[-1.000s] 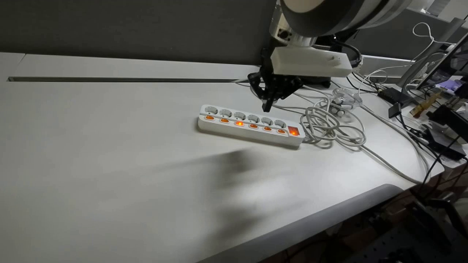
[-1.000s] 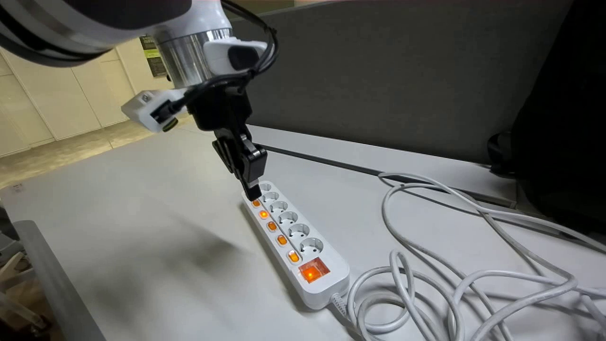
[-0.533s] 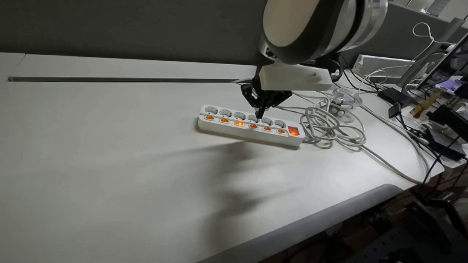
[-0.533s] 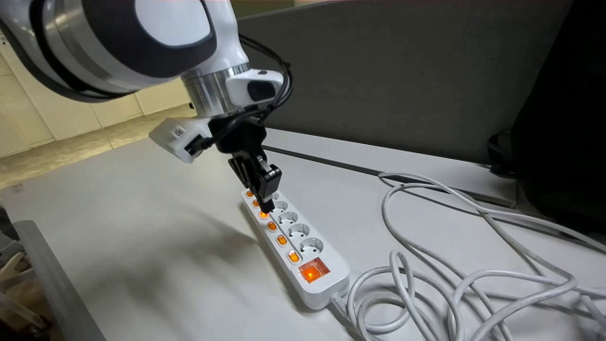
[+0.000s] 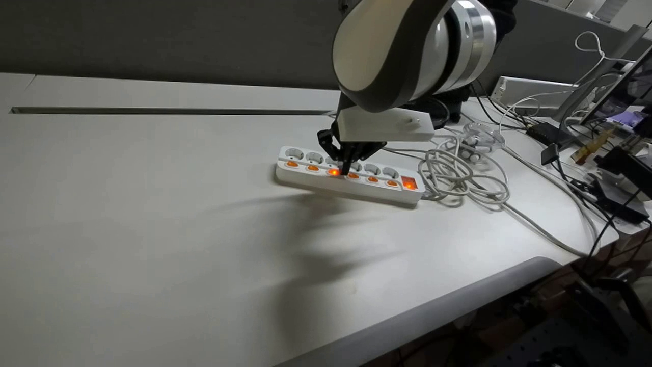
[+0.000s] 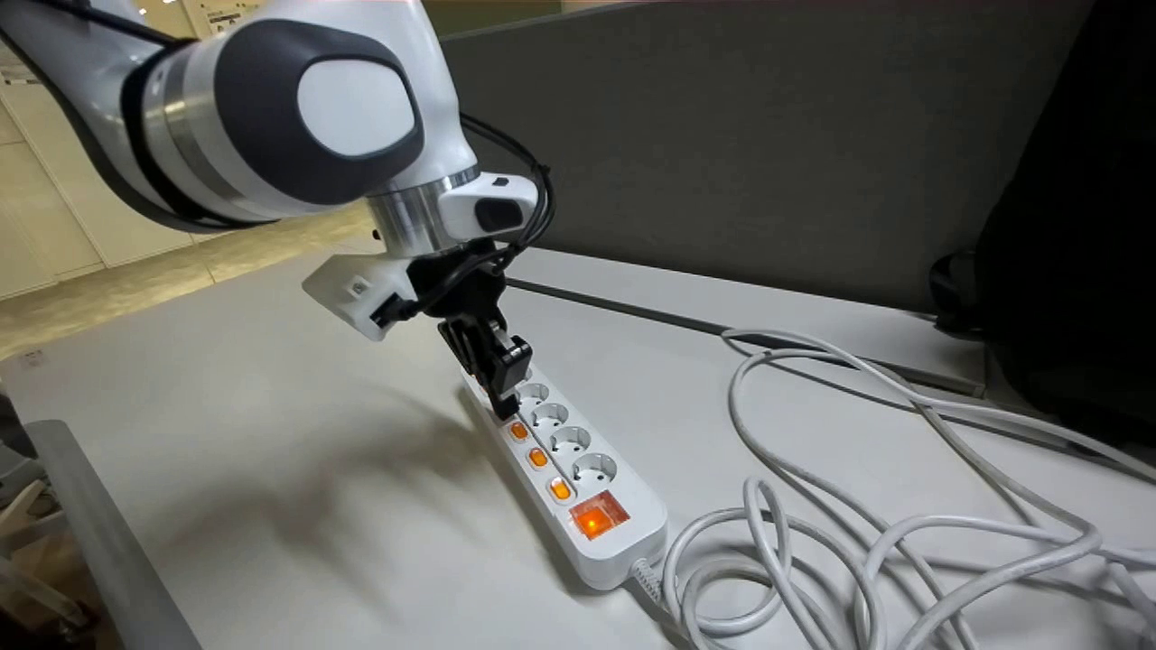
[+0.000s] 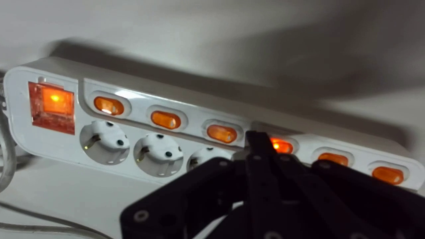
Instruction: Press on the switch on the extension cable
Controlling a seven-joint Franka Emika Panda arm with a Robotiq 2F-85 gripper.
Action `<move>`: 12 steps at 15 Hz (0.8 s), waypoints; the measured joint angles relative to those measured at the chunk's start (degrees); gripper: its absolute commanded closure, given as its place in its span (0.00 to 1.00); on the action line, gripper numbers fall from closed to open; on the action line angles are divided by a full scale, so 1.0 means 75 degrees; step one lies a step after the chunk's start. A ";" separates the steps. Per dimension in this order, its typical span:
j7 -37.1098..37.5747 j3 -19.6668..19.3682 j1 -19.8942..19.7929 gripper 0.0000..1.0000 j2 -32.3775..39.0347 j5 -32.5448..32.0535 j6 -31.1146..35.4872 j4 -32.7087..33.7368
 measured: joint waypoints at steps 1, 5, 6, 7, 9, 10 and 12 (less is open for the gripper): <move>-0.0028 -0.0001 0.0027 1.00 0.0041 0.0054 0.0000 0.0040; -0.0220 0.0031 0.0045 1.00 0.0088 0.0303 0.0005 0.0180; -0.0256 0.0058 0.0045 1.00 0.0090 0.0357 0.0009 0.0207; -0.0322 0.0093 0.0045 1.00 0.0090 0.0443 0.0010 0.0229; -0.0402 0.0159 0.0045 1.00 0.0090 0.0572 0.0009 0.0268; -0.0426 0.0185 0.0045 1.00 0.0090 0.0629 0.0009 0.0279; -0.0450 0.0203 0.0045 1.00 0.0091 0.0758 0.0005 0.0281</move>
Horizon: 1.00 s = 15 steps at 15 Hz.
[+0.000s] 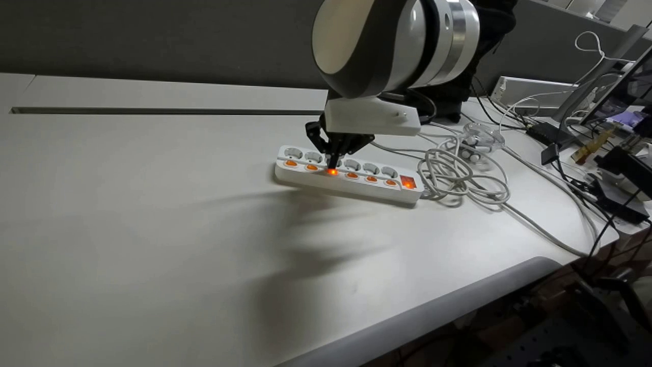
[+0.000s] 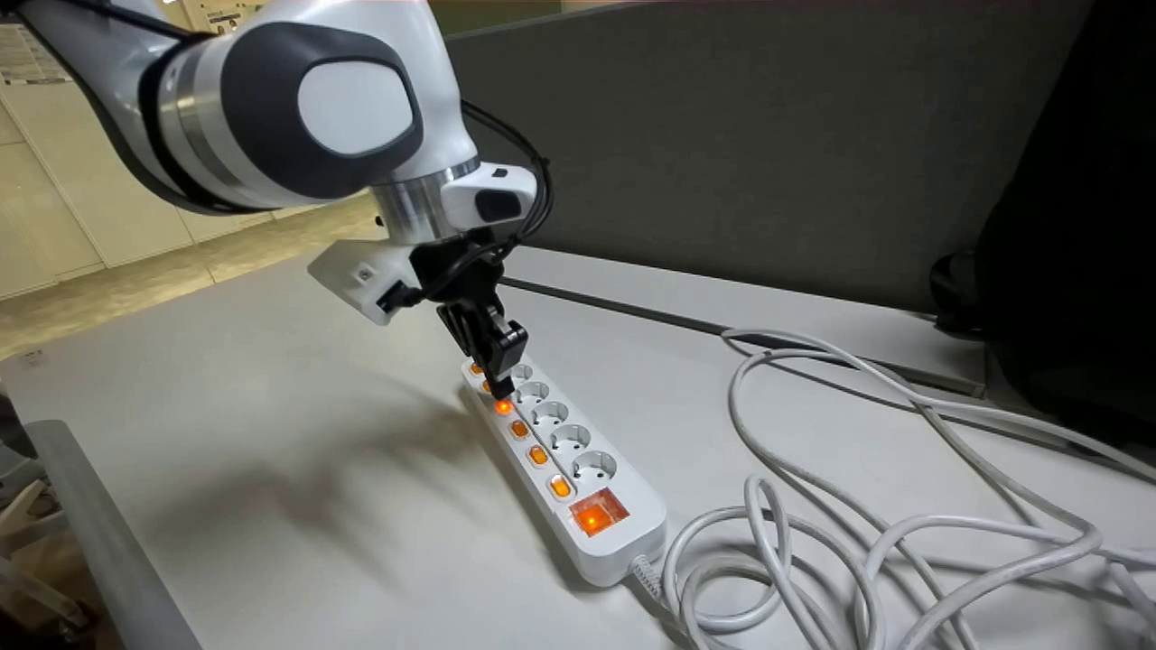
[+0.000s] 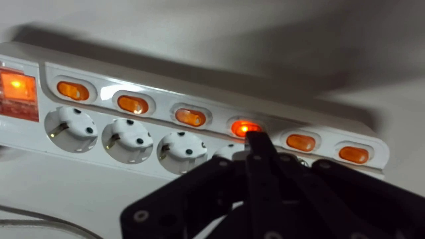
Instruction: Press on the switch on the extension cable
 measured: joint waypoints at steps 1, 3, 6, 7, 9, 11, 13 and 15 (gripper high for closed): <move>0.0000 -0.0004 -0.0001 1.00 0.0000 0.0038 -0.0004 0.0000; 0.0000 -0.0018 -0.0004 1.00 0.0000 0.0145 -0.0012 0.0000; 0.0002 -0.0032 -0.0020 1.00 0.0003 0.0300 -0.0041 -0.0001; 0.0002 -0.0032 -0.0025 1.00 0.0004 0.0338 -0.0066 -0.0002; 0.0004 -0.0033 -0.0026 1.00 0.0004 0.0434 -0.0144 -0.0003; 0.0011 -0.0034 -0.0026 1.00 0.0004 0.0477 -0.0265 -0.0003; 0.0019 -0.0042 -0.0026 1.00 0.0004 0.0509 -0.0370 -0.0004; 0.0021 -0.0055 -0.0027 1.00 0.0004 0.0565 -0.0411 -0.0005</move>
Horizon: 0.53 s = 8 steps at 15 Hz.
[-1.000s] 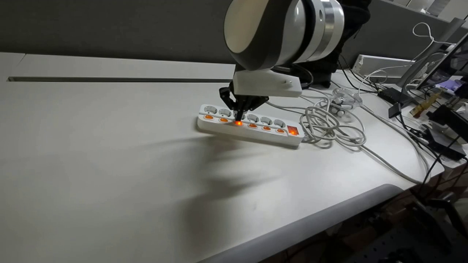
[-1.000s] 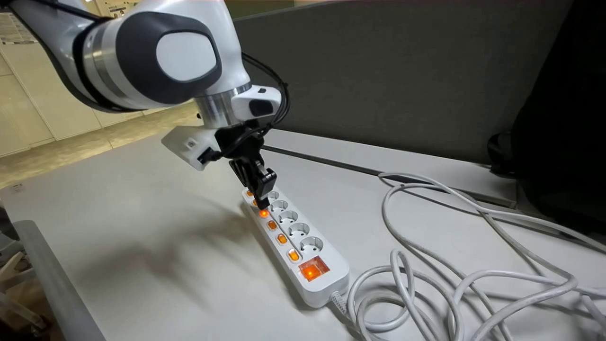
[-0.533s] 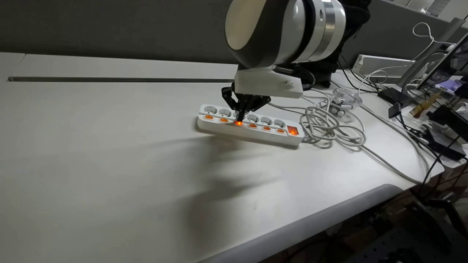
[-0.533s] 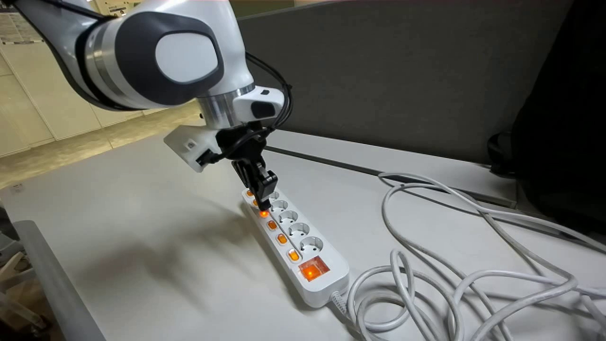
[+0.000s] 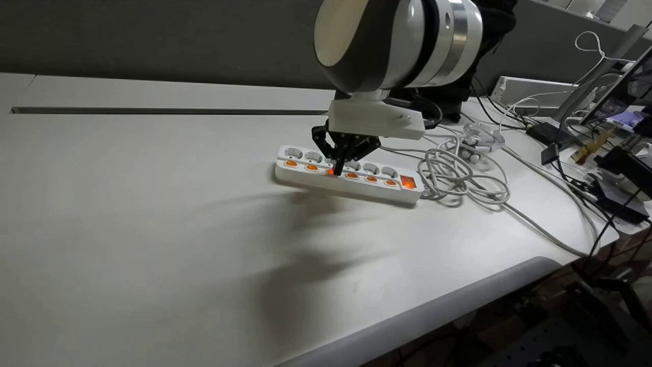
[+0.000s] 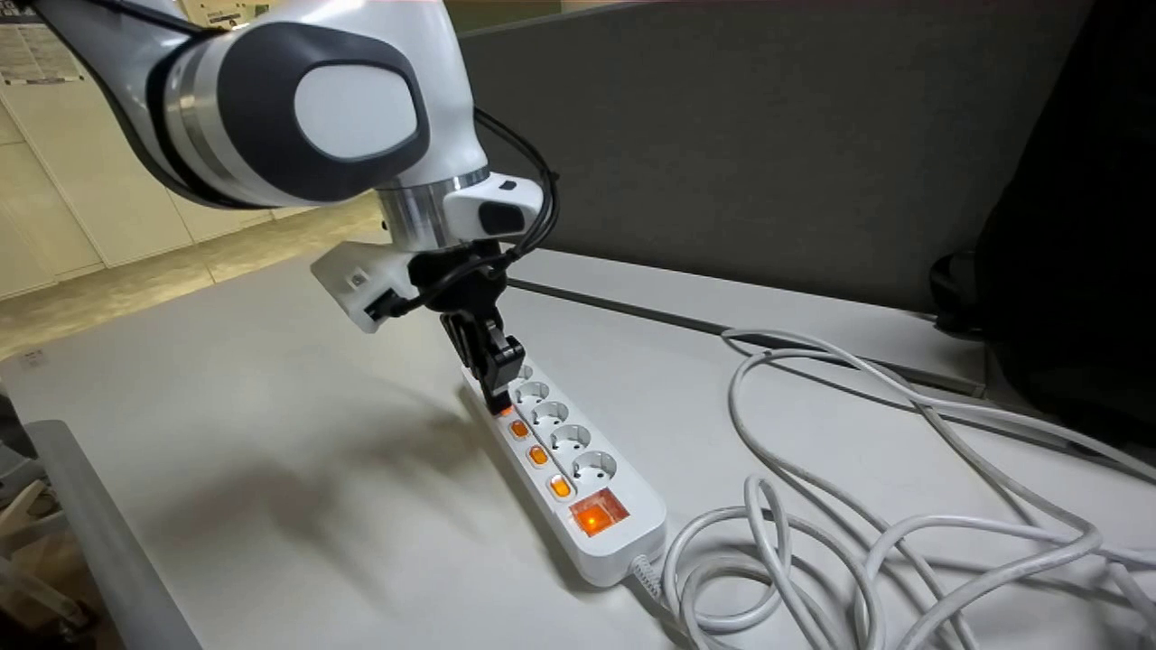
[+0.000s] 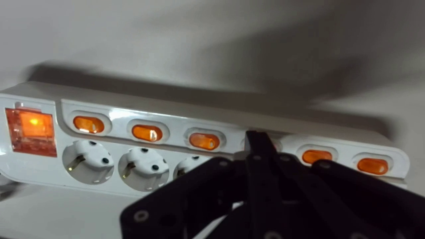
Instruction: Press on the switch on the extension cable
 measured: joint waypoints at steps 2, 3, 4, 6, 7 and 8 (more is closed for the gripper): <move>0.0019 -0.0013 0.0000 1.00 0.0000 0.0018 -0.0012 0.0000; 0.0035 -0.0018 -0.0001 1.00 -0.0001 0.0024 -0.0017 0.0000; 0.0051 -0.0023 -0.0001 1.00 -0.0001 0.0030 -0.0023 0.0001; 0.0059 -0.0026 -0.0015 1.00 -0.0001 0.0068 -0.0051 0.0001; 0.0058 -0.0025 -0.0030 1.00 0.0000 0.0128 -0.0076 0.0001; 0.0053 -0.0006 -0.0065 1.00 0.0004 0.0215 -0.0116 0.0003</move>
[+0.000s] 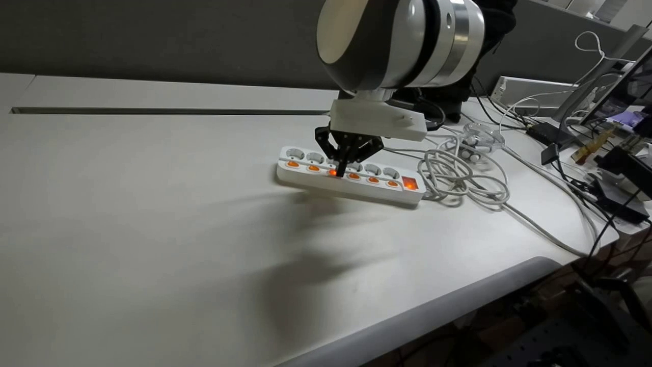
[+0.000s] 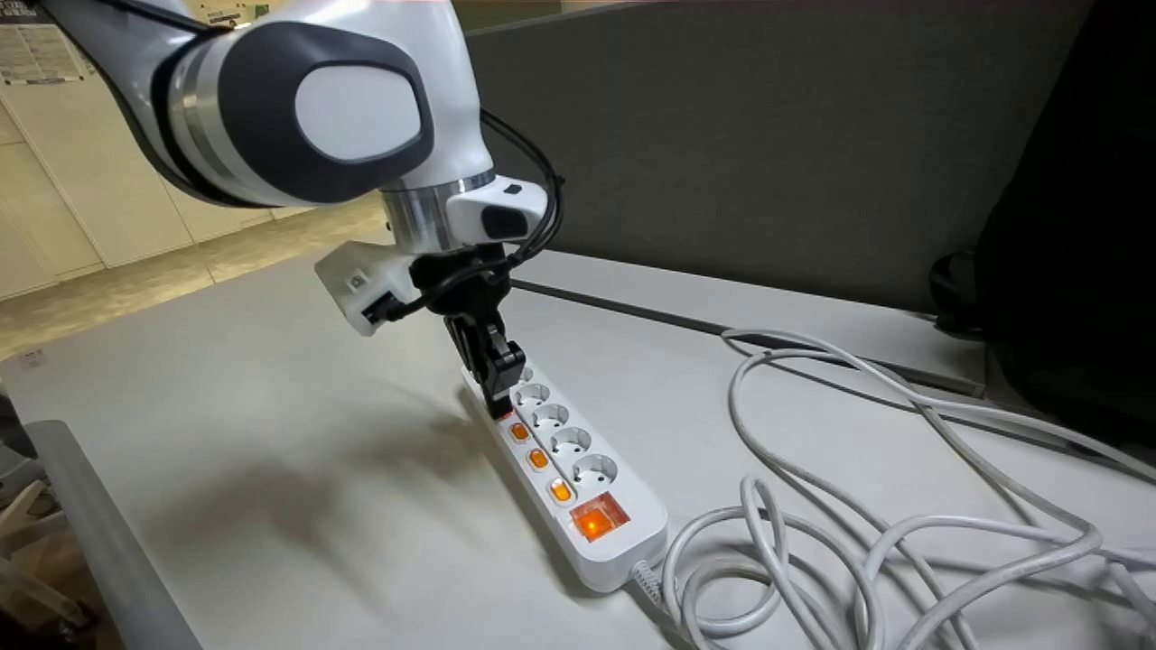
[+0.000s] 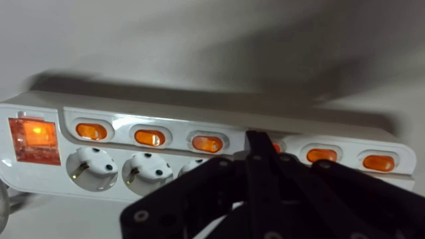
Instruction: Press on the switch on the extension cable
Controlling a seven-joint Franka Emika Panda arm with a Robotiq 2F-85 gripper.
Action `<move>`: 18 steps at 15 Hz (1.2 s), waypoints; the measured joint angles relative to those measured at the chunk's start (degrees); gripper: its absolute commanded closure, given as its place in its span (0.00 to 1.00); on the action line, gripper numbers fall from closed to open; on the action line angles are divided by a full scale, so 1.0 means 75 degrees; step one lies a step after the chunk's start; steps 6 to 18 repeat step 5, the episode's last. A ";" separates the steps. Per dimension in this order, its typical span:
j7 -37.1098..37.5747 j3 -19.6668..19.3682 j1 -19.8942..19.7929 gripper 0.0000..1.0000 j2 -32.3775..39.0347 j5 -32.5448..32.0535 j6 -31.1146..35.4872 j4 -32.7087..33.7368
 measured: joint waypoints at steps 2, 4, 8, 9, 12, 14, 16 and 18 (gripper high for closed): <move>-0.0037 0.0108 -0.0145 1.00 0.0015 0.0242 -0.0103 0.0021; -0.0121 0.0239 -0.0318 1.00 0.0021 0.0490 -0.0221 0.0072; -0.0165 0.0307 -0.0409 1.00 0.0028 0.0612 -0.0291 0.0105; -0.0165 0.0307 -0.0409 1.00 0.0028 0.0612 -0.0291 0.0105; -0.0165 0.0307 -0.0409 1.00 0.0028 0.0612 -0.0291 0.0105; -0.0165 0.0307 -0.0409 1.00 0.0028 0.0612 -0.0291 0.0105; -0.0165 0.0307 -0.0409 1.00 0.0028 0.0612 -0.0291 0.0105; -0.0165 0.0307 -0.0409 1.00 0.0028 0.0612 -0.0291 0.0105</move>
